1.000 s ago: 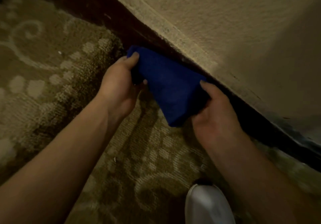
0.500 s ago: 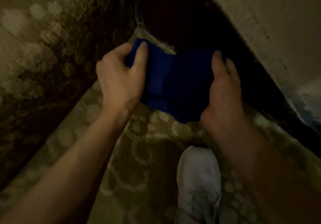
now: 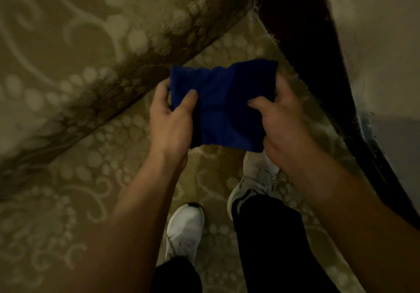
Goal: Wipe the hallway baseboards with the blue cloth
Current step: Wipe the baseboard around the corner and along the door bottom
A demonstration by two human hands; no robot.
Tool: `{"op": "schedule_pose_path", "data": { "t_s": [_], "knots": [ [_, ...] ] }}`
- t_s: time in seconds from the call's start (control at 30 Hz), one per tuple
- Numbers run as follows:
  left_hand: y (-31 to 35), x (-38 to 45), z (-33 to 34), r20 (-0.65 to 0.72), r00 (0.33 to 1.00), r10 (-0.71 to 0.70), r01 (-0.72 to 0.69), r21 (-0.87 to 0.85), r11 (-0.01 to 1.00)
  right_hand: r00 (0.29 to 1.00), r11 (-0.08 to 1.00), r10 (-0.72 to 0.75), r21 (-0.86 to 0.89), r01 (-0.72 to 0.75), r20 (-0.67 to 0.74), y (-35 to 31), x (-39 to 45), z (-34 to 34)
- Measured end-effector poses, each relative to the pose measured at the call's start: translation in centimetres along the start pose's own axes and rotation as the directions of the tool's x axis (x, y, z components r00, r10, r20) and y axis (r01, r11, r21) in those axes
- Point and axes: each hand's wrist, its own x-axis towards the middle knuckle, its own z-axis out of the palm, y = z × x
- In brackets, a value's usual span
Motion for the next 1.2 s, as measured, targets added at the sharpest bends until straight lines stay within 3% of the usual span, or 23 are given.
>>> {"op": "schedule_pose_path", "data": {
  "t_s": [0.1, 0.3, 0.43, 0.5, 0.67, 0.93, 1.0, 1.1, 1.2],
  "knots": [
    [1.8, -3.7, -2.2, -0.061, 0.995, -0.073, 0.064, -0.142, 0.988, 0.999, 0.999, 0.017, -0.045, -0.018, -0.029, -1.4, -4.6, 2.5],
    [5.2, -12.1, -7.7, -0.248, 0.964, -0.092, 0.017, -0.292, 0.956, 0.983, 0.984, 0.168, -0.05, -0.172, -0.08, -5.0, -14.1, 7.9],
    [8.2, -15.7, -11.7, -0.373, 0.91, -0.18, 0.019, -0.397, 0.917, 0.91, 0.908, 0.412, -0.108, -0.406, 0.041, -7.4, -17.5, 11.6],
    [9.5, -17.2, -14.1, -0.427, 0.875, -0.226, -0.002, -0.472, 0.882, 0.878, 0.877, 0.465, -0.194, -0.439, 0.116, -8.0, -18.9, 13.9],
    [10.8, -20.1, -20.3, -0.506, 0.794, -0.338, -0.104, -0.66, 0.744, 0.905, 0.92, 0.275, -0.362, -0.151, 0.323, -8.4, -23.7, 20.8],
    [7.4, -25.3, -32.4, -0.648, 0.634, -0.422, -0.327, -0.719, 0.613, 0.783, 0.816, 0.238, -0.556, 0.159, 0.574, -2.4, -32.5, 31.1],
    [5.8, -27.1, -35.4, -0.685, 0.589, -0.428, -0.347, -0.693, 0.631, 0.752, 0.779, 0.248, -0.587, 0.22, 0.61, -0.2, -35.0, 33.2],
    [3.3, -30.5, -40.5, -0.76, 0.522, -0.387, -0.297, -0.587, 0.753, 0.708, 0.721, 0.214, -0.598, 0.351, 0.673, 2.9, -39.3, 36.2],
    [1.3, -34.1, -46.4, -0.792, 0.472, -0.389, -0.305, -0.56, 0.77, 0.624, 0.662, 0.241, -0.596, 0.455, 0.743, 5.8, -43.9, 40.1]
  ]
}}
